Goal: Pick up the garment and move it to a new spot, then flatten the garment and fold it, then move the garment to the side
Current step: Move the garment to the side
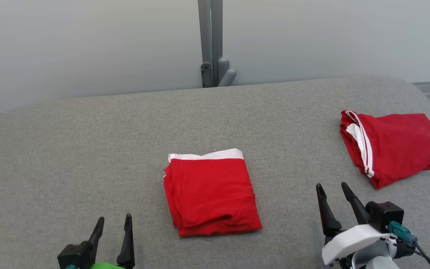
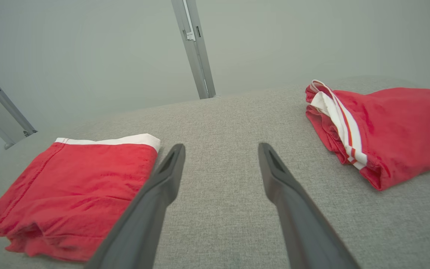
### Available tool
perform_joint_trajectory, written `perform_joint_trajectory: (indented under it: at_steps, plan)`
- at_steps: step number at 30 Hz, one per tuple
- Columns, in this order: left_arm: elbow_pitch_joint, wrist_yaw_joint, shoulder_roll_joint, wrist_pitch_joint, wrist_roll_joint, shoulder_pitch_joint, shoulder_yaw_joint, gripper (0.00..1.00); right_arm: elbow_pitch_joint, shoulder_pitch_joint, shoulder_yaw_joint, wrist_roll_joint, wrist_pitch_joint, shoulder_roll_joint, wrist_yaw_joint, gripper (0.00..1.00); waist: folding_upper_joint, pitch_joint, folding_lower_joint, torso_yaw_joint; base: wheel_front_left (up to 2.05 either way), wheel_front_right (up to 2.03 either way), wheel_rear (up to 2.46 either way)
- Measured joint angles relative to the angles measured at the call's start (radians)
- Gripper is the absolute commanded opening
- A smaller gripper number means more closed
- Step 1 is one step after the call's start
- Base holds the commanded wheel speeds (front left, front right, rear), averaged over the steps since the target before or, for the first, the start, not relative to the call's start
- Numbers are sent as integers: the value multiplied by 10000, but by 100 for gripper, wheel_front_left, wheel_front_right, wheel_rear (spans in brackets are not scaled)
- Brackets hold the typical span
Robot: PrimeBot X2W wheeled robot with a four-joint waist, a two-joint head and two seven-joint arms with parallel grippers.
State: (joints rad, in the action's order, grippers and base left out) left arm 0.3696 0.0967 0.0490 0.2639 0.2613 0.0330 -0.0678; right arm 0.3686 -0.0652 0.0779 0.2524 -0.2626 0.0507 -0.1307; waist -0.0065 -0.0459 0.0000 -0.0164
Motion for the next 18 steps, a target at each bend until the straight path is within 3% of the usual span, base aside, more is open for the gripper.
perform_joint_trajectory:
  at_steps: [12,18]
  plan:
    - [-203,-56,-6,0,35,155,-405,100,309,63,548,408,0,-6,0,100,0,284,0,315,0,0,0]
    - [-219,-58,-6,0,52,-261,-966,100,963,-1121,1325,1289,-2,-12,0,100,0,770,0,767,0,0,0]
